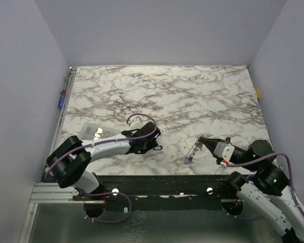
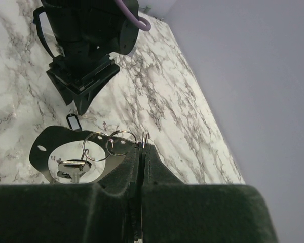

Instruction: Put the keys on the keyring

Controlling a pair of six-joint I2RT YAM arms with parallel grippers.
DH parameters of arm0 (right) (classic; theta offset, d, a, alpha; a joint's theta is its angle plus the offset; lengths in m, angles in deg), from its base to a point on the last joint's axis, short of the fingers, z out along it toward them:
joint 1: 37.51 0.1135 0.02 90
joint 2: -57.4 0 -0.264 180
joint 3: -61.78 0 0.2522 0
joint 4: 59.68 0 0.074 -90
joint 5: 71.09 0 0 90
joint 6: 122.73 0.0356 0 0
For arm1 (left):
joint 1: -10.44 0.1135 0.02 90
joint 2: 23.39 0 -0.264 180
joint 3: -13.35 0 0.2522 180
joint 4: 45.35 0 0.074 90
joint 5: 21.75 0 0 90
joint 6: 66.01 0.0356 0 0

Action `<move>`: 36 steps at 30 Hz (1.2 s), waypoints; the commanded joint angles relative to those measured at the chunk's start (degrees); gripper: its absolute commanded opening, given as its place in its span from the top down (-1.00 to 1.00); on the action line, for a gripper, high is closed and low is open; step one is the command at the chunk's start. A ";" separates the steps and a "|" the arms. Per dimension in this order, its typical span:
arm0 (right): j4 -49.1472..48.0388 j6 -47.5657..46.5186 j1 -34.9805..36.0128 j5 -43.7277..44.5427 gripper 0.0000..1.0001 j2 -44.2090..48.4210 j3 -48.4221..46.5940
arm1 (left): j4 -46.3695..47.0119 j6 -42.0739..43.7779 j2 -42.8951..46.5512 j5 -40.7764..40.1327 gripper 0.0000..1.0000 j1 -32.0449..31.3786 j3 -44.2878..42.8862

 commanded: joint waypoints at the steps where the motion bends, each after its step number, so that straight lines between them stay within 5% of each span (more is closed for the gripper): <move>1: -1.13 -0.42 0.01 0.87 0.99 0.80 -0.81 | -0.96 -3.19 -1.03 -1.73 0.09 -0.73 -0.10; 14: -0.91 -0.45 0.03 1.01 0.99 0.91 -1.04 | -0.32 -2.75 -3.13 -3.48 0.44 -1.39 -0.44; 26: 0.37 -1.08 0.05 0.76 0.99 -0.50 -2.93 | 0.91 -1.45 -4.40 -4.40 0.52 -1.35 -1.14; 29: 0.36 -0.57 0.04 0.66 0.99 -0.58 -3.29 | 1.57 -0.85 -4.84 -4.40 0.65 -1.42 -1.33; 32: 0.37 0.02 0.07 0.48 0.99 -0.75 -3.77 | 1.58 -0.51 -4.77 -4.50 0.98 -1.49 -1.30; 36: 0.45 0.21 0.08 0.50 0.99 -0.99 -4.13 | 1.78 0.22 -4.08 -5.24 1.00 -1.59 -1.06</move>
